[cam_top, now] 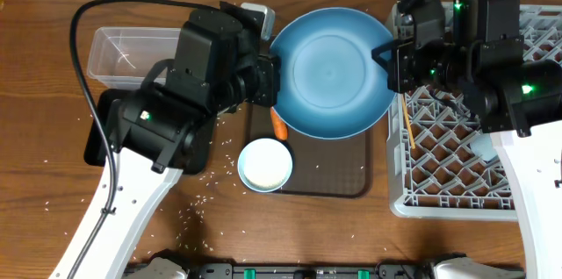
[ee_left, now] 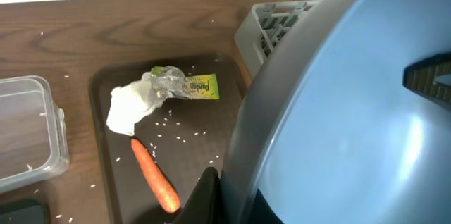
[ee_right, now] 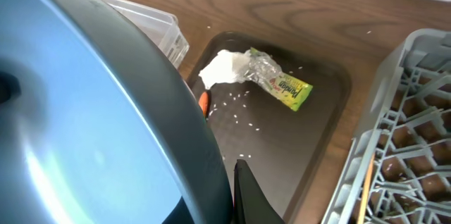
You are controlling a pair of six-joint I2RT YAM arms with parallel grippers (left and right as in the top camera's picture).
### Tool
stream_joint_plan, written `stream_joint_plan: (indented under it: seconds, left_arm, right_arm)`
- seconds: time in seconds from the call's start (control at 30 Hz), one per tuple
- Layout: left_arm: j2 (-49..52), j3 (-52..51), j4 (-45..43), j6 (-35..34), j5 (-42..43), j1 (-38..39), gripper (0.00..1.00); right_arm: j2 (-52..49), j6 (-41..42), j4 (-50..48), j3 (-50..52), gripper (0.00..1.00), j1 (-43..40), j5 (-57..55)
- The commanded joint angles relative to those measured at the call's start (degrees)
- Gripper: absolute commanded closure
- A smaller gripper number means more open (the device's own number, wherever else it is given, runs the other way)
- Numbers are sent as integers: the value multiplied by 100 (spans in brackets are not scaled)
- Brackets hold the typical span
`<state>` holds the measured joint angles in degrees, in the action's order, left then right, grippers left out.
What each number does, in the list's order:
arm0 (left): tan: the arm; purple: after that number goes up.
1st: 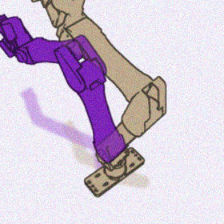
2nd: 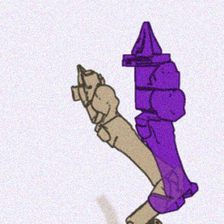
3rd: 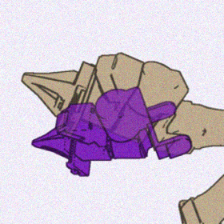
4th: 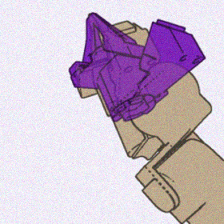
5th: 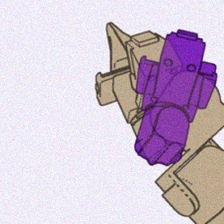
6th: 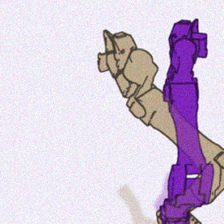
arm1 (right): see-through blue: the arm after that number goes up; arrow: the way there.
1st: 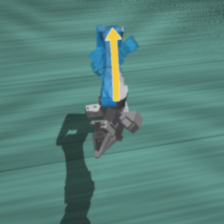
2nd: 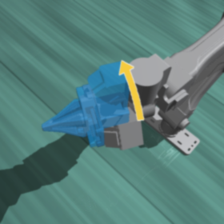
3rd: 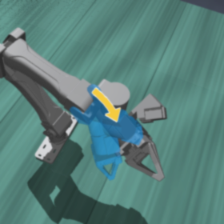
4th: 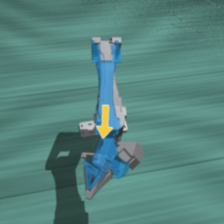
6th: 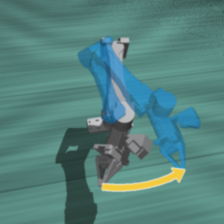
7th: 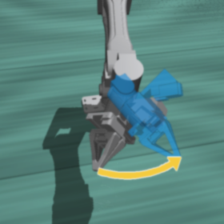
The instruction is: Sort waste into correct bins and load items into the dishwasher rack
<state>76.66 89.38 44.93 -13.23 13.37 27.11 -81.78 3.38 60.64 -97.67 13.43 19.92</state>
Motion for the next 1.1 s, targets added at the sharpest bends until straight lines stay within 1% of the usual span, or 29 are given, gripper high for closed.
stream_joint_plan:
  seconds: [0.0,0.07,0.1,0.13,0.17,0.23,0.37,0.5,0.7,0.83,0.9,0.97,1.0,1.07]
  left_arm:
    - [-61,33,-94,52,105,-24,85]
    - [-74,33,-122,52,101,-24,58]
    - [-83,33,-136,52,101,-24,43]
    - [-92,33,-142,55,101,-26,33]
    - [-103,33,-153,55,98,-26,25]
    - [-125,33,-177,55,101,-26,17]
    - [-157,33,-177,55,101,-26,14]
    - [-160,33,-107,52,101,-26,14]
    - [-160,33,20,55,103,-24,14]
    - [-162,33,109,55,101,-24,14]
    - [-162,33,153,55,101,-24,14]
    - [-162,33,179,55,101,-24,14]
    - [-162,33,190,55,101,-24,14]
    - [-162,33,199,55,101,-24,14]
  right_arm:
    - [57,83,-79,-4,99,4,-354]
    - [90,149,-85,-4,99,2,-951]
    - [111,295,-72,-4,99,-2,-1447]
    - [138,490,-42,-4,99,-15,-2144]
    - [153,654,-11,-4,99,-33,-2798]
    - [164,901,61,-4,99,-92,-4085]
    - [140,1034,31,-4,99,-409,-5976]
    - [48,1025,-109,-4,99,-855,-7436]
    - [-483,483,-175,-4,99,-1757,-8408]
    - [-933,404,-435,-4,99,-2194,-8612]
    - [-1158,55,-761,-4,99,-2347,-8614]
    - [-1392,-568,-1296,-4,99,-2457,-8612]
    - [-1491,-953,-1580,-4,99,-2490,-8609]
    - [-1703,-2044,-2166,-4,99,-2520,-8612]
